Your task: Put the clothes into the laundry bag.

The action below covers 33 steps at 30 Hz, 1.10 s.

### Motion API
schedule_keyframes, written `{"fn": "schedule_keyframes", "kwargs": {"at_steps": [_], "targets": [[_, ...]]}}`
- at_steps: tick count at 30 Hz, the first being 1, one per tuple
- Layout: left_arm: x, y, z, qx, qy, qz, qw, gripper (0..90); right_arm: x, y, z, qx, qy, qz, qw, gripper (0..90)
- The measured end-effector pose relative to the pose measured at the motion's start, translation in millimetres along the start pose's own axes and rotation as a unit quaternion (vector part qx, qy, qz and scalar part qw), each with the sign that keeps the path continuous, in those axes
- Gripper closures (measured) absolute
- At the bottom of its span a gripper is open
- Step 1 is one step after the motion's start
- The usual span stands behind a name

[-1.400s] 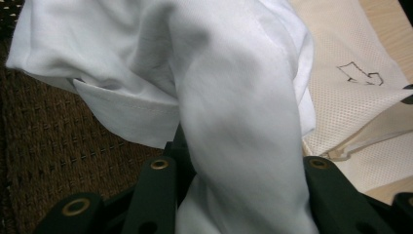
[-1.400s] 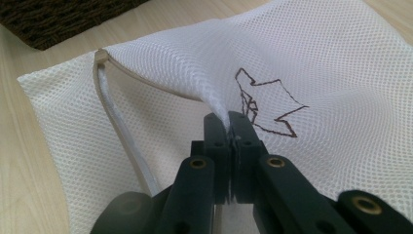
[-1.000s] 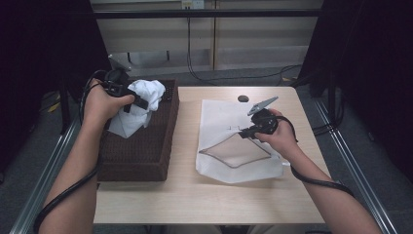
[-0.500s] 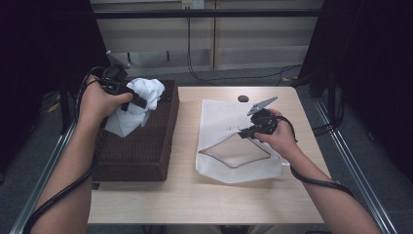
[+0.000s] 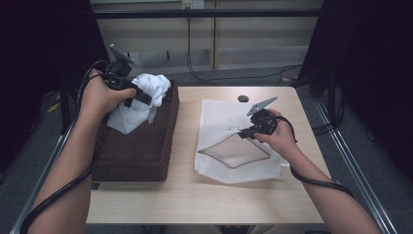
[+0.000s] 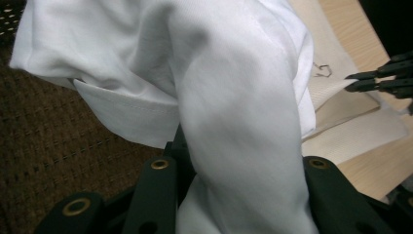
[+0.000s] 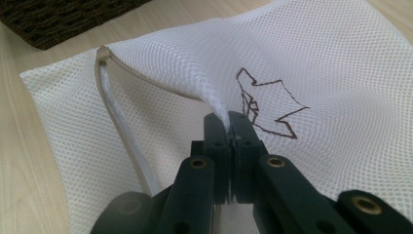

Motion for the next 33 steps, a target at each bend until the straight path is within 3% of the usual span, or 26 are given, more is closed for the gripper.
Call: {"fn": "schedule_keyframes", "kwargs": {"at_steps": [1, 7, 10, 17, 33], "targets": [[0.4, 3.0, 0.2, 0.007, 0.003, -0.004, 1.0, 65.2, -0.1, -0.1, -0.1, 0.0, 0.0, 0.0, 1.0, 88.4], [5.9, 12.5, -0.9, -0.014, -0.004, -0.005, 0.9999, 65.2, -0.2, -0.6, -0.9, 0.0, -0.001, 0.001, 1.0, 88.4], [7.3, 18.6, -0.7, -0.01, -0.001, -0.016, 0.9998, 65.2, -0.6, -0.9, -0.9, -0.003, -0.001, 0.0, 1.0, 88.4], [8.2, 29.2, -4.6, -0.033, -0.018, -0.03, 0.9989, 65.2, -1.5, -1.2, -1.0, -0.001, -0.001, 0.001, 1.0, 88.4], [22.3, 52.6, 4.9, -0.047, -0.012, -0.036, 0.9982, 65.1, -3.8, -0.4, -1.5, -0.002, -0.004, -0.001, 1.0, 88.4]]}}
Point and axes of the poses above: each handheld gripper's, and its own axes: x roughly backward along the jaws, z roughly out of its top, y roughly to its right, the point moved 9 cm from there along -x, roughly forward along the jaws, and after that the axes turned 15 degrees about x, right-handed, at the moved point
